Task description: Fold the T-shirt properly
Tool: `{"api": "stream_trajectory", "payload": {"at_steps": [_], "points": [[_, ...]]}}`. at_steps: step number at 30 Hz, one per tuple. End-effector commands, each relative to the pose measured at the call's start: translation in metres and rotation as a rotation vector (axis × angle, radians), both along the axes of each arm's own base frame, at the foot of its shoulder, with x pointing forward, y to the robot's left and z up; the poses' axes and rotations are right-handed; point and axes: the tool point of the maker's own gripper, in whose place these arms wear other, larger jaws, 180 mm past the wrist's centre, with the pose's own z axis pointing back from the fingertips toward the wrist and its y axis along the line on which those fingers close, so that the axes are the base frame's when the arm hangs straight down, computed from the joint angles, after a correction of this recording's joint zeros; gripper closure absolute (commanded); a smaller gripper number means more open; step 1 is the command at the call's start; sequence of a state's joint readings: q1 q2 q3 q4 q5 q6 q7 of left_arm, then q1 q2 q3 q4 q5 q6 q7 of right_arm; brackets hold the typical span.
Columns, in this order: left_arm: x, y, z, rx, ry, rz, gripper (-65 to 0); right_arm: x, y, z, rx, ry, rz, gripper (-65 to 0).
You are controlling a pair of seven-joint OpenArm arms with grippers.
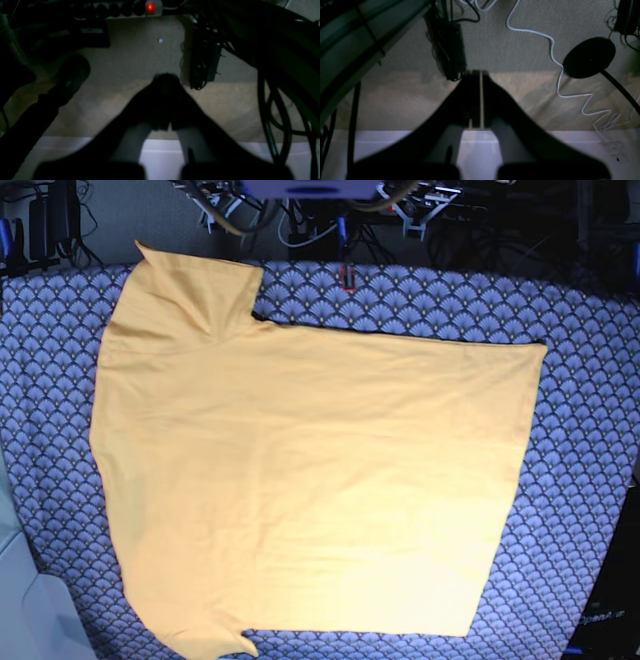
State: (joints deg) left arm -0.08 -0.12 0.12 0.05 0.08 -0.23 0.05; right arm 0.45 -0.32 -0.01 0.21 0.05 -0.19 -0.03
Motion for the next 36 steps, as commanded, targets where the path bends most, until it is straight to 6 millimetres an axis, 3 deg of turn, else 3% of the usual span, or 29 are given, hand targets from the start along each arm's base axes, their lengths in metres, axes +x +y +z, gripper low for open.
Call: {"api": "stream_trajectory", "payload": {"at_steps": [1, 36], "points": [[0.003, -0.002, 0.0, -0.001, -0.003, -0.001, -0.2, 0.0, 0.001, 0.0, 0.01, 0.002, -0.007, 0.0], [0.001, -0.001, 0.0, 0.0, -0.004, 0.01, 0.0, 0.007, -0.011, 0.0, -0.009, -0.045, -0.006, 0.0]]}}
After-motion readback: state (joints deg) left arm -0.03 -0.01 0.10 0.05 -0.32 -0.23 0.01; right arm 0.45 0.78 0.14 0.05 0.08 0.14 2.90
